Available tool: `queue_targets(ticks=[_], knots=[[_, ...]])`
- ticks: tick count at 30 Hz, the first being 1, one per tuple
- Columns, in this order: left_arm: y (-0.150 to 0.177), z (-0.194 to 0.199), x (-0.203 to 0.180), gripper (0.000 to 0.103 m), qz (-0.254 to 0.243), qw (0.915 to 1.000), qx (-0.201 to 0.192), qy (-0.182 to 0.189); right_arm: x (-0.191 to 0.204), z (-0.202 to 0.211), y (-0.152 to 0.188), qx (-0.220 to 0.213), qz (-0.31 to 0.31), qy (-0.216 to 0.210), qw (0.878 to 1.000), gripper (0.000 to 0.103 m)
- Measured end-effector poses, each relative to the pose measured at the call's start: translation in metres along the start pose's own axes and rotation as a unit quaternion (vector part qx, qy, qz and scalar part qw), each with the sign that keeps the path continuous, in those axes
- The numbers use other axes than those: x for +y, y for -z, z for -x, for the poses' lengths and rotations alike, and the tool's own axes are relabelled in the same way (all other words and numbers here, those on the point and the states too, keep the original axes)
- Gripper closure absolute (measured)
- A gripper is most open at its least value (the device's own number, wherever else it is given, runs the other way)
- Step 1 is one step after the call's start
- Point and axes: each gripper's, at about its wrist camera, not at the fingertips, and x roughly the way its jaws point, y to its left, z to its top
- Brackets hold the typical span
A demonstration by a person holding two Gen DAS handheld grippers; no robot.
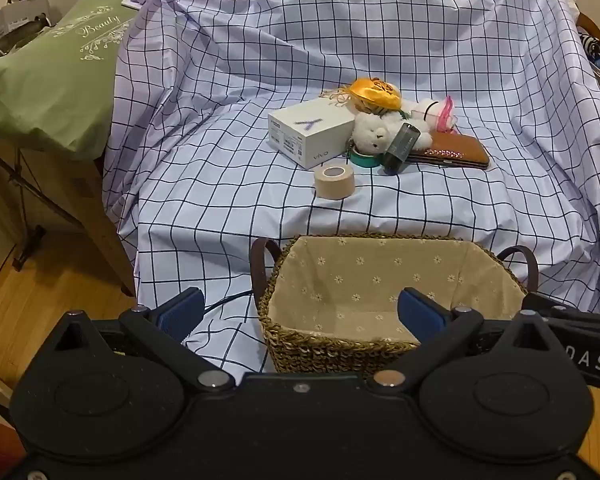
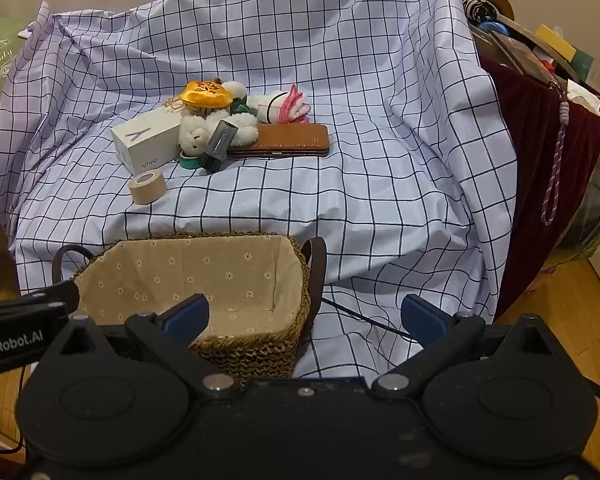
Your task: Organize soft objects
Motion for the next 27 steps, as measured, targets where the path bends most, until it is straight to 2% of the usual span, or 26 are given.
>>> queue_targets(ticks=[27], knots=[[0.0065,-0.0035,-0.0032,0.003,0.003,1.0,0.007,0.003,-0.0009,-0.0021,-0.0003,0.002,-0.001,-0.001,1.0,0.0]])
